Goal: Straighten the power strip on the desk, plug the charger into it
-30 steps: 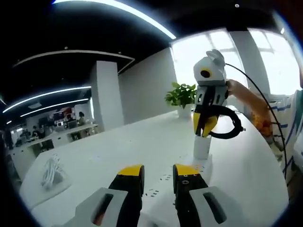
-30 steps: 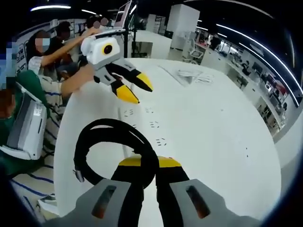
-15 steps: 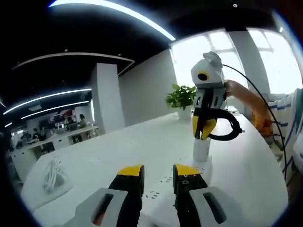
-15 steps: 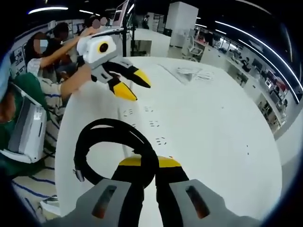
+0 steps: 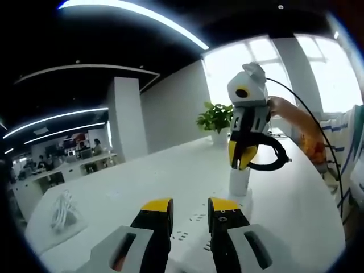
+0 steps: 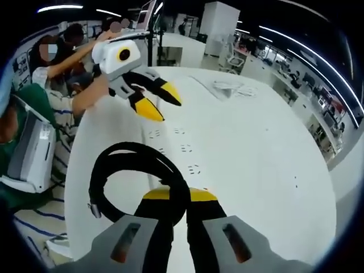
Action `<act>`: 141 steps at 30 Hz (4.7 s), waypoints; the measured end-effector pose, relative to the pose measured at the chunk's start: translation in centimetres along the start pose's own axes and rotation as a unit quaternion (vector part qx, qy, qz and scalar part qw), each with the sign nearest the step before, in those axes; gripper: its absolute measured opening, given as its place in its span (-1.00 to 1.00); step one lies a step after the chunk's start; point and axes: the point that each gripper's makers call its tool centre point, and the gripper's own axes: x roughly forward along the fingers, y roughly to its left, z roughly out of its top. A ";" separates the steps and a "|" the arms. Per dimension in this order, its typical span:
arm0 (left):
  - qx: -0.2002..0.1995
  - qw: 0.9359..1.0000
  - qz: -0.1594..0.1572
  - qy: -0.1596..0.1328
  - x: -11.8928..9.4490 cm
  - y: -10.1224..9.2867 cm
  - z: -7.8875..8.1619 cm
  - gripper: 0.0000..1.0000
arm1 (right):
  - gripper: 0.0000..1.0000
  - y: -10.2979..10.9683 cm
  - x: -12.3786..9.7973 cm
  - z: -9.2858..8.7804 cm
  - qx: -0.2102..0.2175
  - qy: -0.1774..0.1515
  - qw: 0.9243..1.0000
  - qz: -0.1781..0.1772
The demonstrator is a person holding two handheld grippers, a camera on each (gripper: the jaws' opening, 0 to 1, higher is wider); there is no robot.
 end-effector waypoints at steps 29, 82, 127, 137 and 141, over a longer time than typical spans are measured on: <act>0.004 1.000 -0.004 0.000 0.1 -0.2 0.1 -0.53 | -0.89 0.4 0.1 0.1 -0.034 0.007 0.999 -0.013; 0.016 1.000 0.002 0.002 -0.6 -0.2 0.6 -0.52 | -0.56 1.4 1.6 -0.8 -0.073 0.129 0.989 0.022; 0.021 1.000 -0.004 0.013 -0.2 -0.4 0.0 -0.52 | -0.59 1.9 2.4 -1.2 -0.094 0.163 0.981 0.047; 0.023 1.000 -0.002 0.011 -0.5 -0.2 0.2 -0.52 | -0.58 1.9 2.4 -1.2 -0.099 0.175 0.979 0.041; 0.024 1.000 0.001 0.011 -0.5 -0.1 0.2 -0.52 | -0.57 1.9 2.4 -1.2 -0.099 0.167 0.980 0.040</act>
